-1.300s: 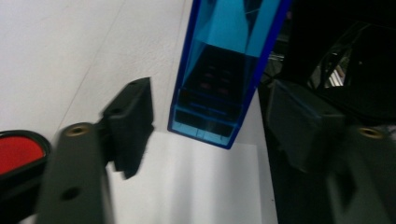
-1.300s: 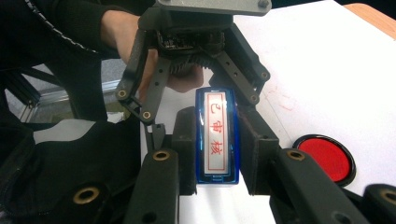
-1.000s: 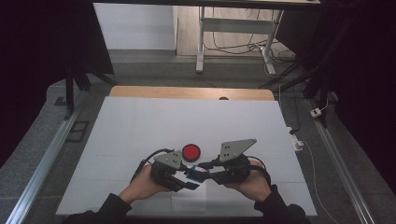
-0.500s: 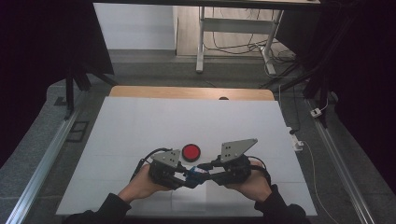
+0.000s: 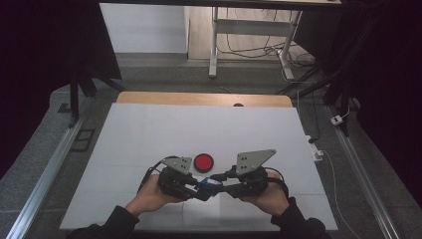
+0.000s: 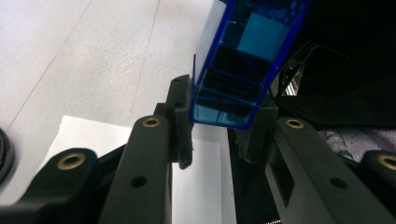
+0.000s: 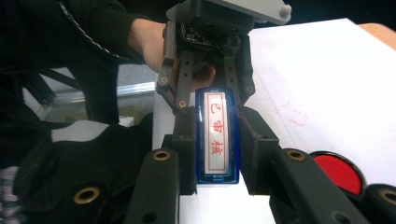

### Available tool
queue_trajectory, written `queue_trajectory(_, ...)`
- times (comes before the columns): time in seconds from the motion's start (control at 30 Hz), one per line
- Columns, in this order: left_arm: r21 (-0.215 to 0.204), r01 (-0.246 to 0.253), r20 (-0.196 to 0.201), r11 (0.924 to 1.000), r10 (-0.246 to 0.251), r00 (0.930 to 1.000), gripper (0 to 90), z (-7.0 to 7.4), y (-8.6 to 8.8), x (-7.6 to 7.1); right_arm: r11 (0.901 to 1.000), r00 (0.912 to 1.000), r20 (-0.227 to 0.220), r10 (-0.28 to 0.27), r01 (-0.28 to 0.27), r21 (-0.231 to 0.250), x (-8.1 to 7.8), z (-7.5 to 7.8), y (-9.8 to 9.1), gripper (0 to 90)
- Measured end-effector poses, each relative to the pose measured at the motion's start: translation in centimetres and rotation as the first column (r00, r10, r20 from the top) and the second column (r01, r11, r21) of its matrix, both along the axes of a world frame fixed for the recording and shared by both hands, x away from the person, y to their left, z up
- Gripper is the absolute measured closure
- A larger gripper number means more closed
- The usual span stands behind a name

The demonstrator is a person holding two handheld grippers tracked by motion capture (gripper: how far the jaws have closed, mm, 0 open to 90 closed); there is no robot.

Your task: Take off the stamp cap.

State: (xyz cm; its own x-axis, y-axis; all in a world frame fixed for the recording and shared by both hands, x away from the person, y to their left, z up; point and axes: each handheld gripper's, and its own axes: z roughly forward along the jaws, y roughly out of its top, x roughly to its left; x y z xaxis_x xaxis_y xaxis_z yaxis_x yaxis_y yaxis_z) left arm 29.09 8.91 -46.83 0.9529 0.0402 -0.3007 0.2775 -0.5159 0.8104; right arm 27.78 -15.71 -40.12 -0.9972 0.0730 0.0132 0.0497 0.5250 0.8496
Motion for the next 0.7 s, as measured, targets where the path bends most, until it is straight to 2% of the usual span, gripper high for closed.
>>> queue_trajectory(0.07,0.019,-0.018,-0.02,0.9997,0.018,0.9996,69.0,-0.04,0.02,0.19,0.9999,0.9987,0.051,-0.009,0.009,-0.005,-0.34,0.05,0.11,70.7)
queue_trajectory(0.1,0.013,-0.019,-0.03,0.9997,0.02,0.9994,69.0,-0.1,0.06,0.26,0.9999,0.9987,0.051,-0.009,0.009,-0.005,-0.34,0.05,0.11,70.7)
queue_trajectory(0.13,0.007,-0.01,-0.018,0.9999,0.011,0.9998,69.0,-0.12,0.09,0.22,0.9999,0.9973,0.073,-0.008,0.009,-0.013,-0.51,0.09,0.2,70.7)
queue_trajectory(0.2,0.008,0.004,0.026,1.0,-0.004,0.9997,69.0,-0.07,0.12,0.01,0.9999,0.998,0.063,0.0,0.0,-0.013,-0.54,0.14,0.28,70.7)
queue_trajectory(0.3,-0.002,0.003,0.045,1.0,-0.003,0.999,68.9,0.03,0.19,-0.1,0.9999,0.9998,0.018,-0.001,0.001,0.012,-0.17,-0.01,0.05,70.7)
queue_trajectory(0.43,0.01,0.0,0.05,1.0,0.0,0.9988,68.8,0.11,0.22,-0.12,0.9999,0.9999,0.013,-0.001,0.001,0.012,-0.1,-0.02,0.04,70.6)
queue_trajectory(0.53,0.032,-0.002,0.079,0.9995,0.0,0.9969,68.8,0.11,0.28,-0.33,0.9997,0.9998,0.016,-0.014,0.014,0.018,-0.12,0.02,0.01,70.6)
queue_trajectory(0.63,0.037,-0.019,0.092,0.9992,0.015,0.9957,68.7,0.16,0.34,-0.55,0.9993,0.9994,0.014,-0.032,0.031,0.019,0.12,0.0,-0.23,70.6)
queue_trajectory(0.7,0.054,-0.021,0.104,0.9983,0.015,0.9944,68.7,0.27,0.36,-0.6,0.999,0.9992,0.012,-0.038,0.038,0.023,0.18,-0.1,-0.31,70.6)
